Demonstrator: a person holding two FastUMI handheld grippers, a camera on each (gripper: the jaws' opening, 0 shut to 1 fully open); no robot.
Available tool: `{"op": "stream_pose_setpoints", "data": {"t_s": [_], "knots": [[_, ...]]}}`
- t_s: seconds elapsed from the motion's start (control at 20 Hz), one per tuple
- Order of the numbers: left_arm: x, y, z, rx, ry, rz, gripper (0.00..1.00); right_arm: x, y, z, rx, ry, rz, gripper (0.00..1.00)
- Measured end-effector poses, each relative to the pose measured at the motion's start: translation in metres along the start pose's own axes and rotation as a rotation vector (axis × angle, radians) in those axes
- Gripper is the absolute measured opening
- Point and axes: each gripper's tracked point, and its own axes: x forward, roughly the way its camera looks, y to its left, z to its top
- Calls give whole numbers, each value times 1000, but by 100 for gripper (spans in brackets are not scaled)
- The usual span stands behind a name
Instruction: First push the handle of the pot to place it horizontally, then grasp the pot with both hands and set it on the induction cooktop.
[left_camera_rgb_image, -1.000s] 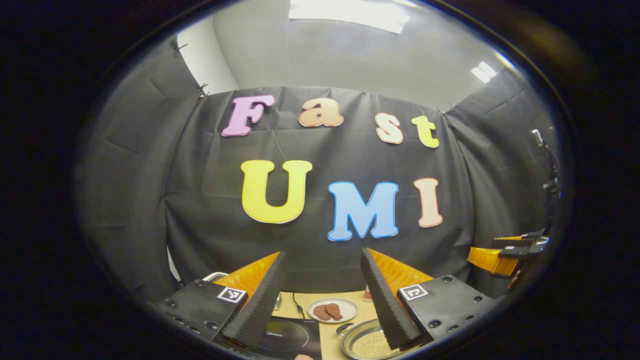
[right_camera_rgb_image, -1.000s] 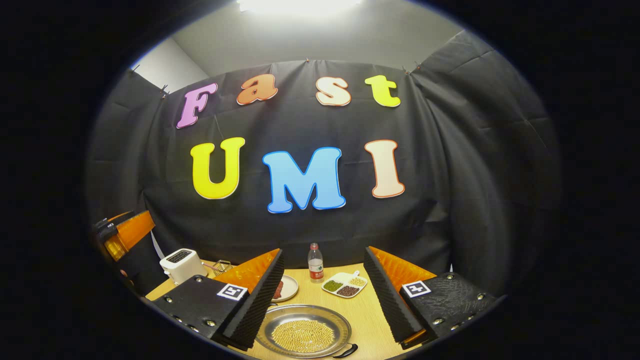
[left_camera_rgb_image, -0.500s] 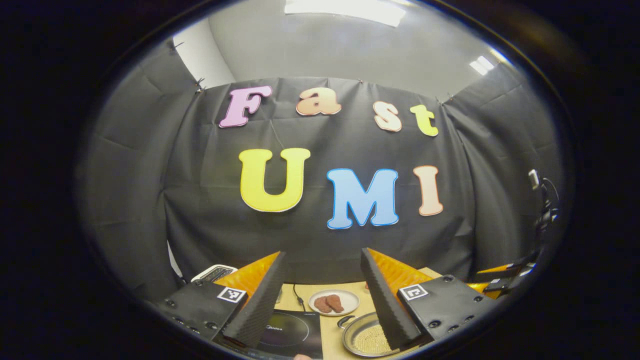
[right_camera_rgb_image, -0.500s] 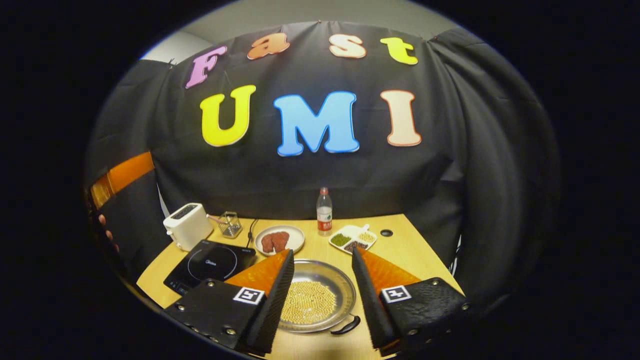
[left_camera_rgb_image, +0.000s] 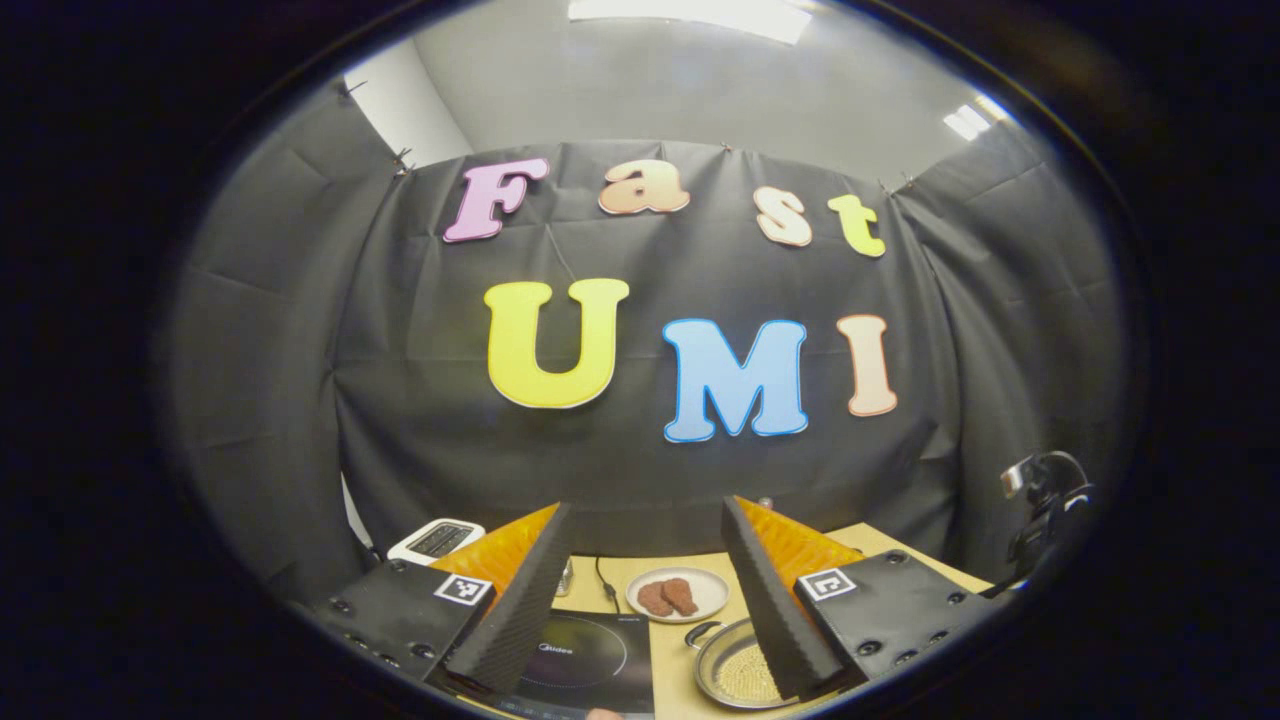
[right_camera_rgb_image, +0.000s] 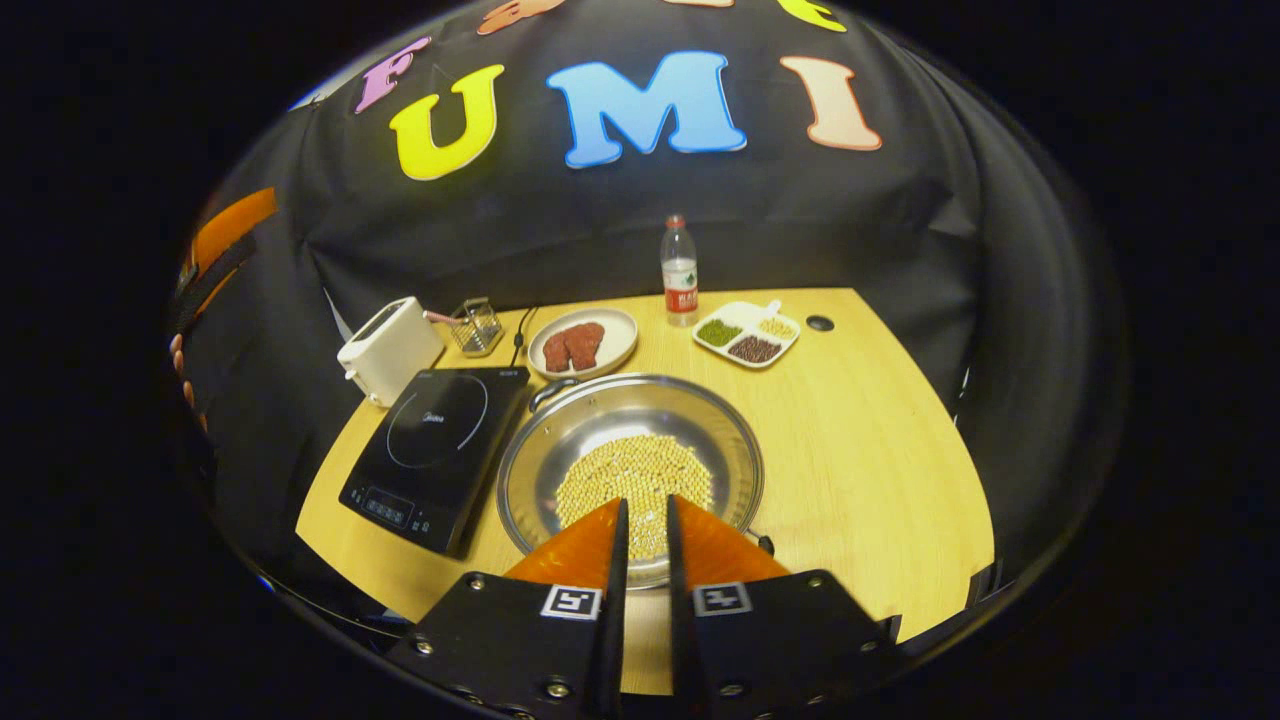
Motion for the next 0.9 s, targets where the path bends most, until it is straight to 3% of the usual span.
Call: {"op": "stream_pose_setpoints", "data": {"t_s": [0.05, 0.1, 0.15, 0.2, 0.55, 0.6, 0.7, 0.75, 0.8, 0.85, 0.9], "knots": [[0, 1, -3, 1, 5, 4, 99, 5, 1, -8, 7, 34, 25, 15], [1, 3, -5, 3, 10, 10, 99, 6, -5, -20, 7, 78, 0, 16], [0, 5, -9, 2, 14, 16, 95, 12, -9, -29, 3, 107, 7, 0], [0, 6, -9, 0, 17, 20, 99, 16, -8, -37, 1, 134, 19, 6], [2, 6, -18, -3, 34, 29, 99, 25, -20, -89, -3, 323, 5, 6], [2, 6, -17, -2, 35, 30, 92, 28, -21, -92, -4, 339, -1, 6], [2, 5, -18, 0, 36, 33, 95, 34, -25, -99, -8, 366, -19, 6], [1, 7, -18, 1, 37, 37, 92, 37, -23, -102, -3, 381, -19, 6], [2, 8, -18, 0, 40, 40, 99, 40, -22, -104, 8, 393, -13, 6], [0, 8, -22, -1, 43, 44, 95, 42, -20, -105, 18, 398, -8, 6], [-1, 9, -22, -3, 46, 47, 99, 45, -20, -105, 19, 404, -12, 6]]}}
